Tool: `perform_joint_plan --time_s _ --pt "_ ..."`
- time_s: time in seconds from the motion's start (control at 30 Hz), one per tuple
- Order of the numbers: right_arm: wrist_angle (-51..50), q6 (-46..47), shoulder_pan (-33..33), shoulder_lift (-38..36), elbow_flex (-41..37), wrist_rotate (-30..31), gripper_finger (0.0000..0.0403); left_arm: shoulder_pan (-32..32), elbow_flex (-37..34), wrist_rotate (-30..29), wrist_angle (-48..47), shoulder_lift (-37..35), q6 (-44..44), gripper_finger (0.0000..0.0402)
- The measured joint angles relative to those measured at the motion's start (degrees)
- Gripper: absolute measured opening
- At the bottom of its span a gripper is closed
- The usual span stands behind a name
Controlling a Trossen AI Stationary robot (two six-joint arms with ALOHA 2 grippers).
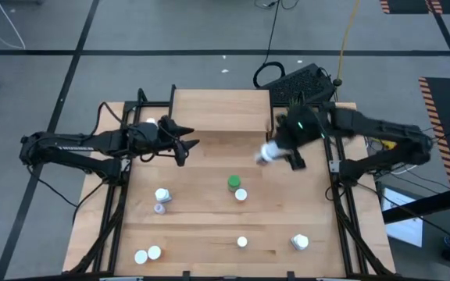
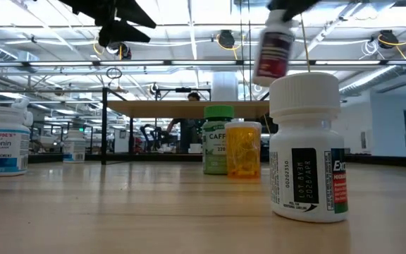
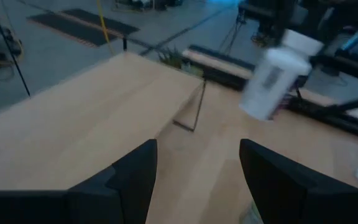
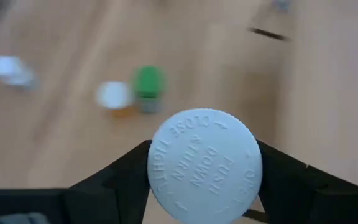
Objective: Pick and place medicine bottles onto shelf by color
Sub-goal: Put the large white medicine bottle on the shelf
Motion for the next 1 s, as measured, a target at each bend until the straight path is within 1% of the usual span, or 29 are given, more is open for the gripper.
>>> perform_joint_plan --time_s 0.07,0.17,0.23,0.3,0.47,0.57,0.63,0.83,1.0 --pt "-4.19 -2.76 -3.5 5.85 8.76 2.11 0.0234 1.25 -0.02 1.87 0.18 -0.48 0.07 0.0232" --pt "-7.29 -3.83 -8.23 13.02 20.27 2.01 0.023 2.33 0.04 3.58 1.77 -0.85 -0.22 0.0232" --pt "-8.16 -4.43 -10.71 16.59 25.95 1.93 0.023 2.54 -0.02 3.58 1.16 -1.16 -0.38 0.0232" --pt "-8.0 -6.34 -13.48 19.18 29.32 2.06 0.023 2.54 -0.02 2.7 1.6 -1.36 -1.34 0.0232" --pt "-5.62 -9.76 -21.47 23.23 31.74 2.35 0.0234 2.54 -0.02 0.66 1.34 -1.29 -7.37 0.0232" --pt "-6.63 -9.52 -25.62 25.24 31.74 1.77 0.0234 2.54 -0.02 0.71 1.27 -1.33 -7.85 0.0232" --pt "-8.1 -8.0 -27.66 26.51 31.65 -0.07 0.0234 2.42 -0.02 0.72 0.91 -1.31 -7.68 0.0232" --pt "-8.87 -7.67 -30.01 27.29 31.7 -2.19 0.0235 2.38 -0.02 0.77 0.89 -1.31 -11.81 0.0232" --pt "-6.88 -7.67 -30.4 27.51 29.69 -2.81 0.0241 2.38 -0.02 0.79 0.65 -0.81 -10.72 0.0232"
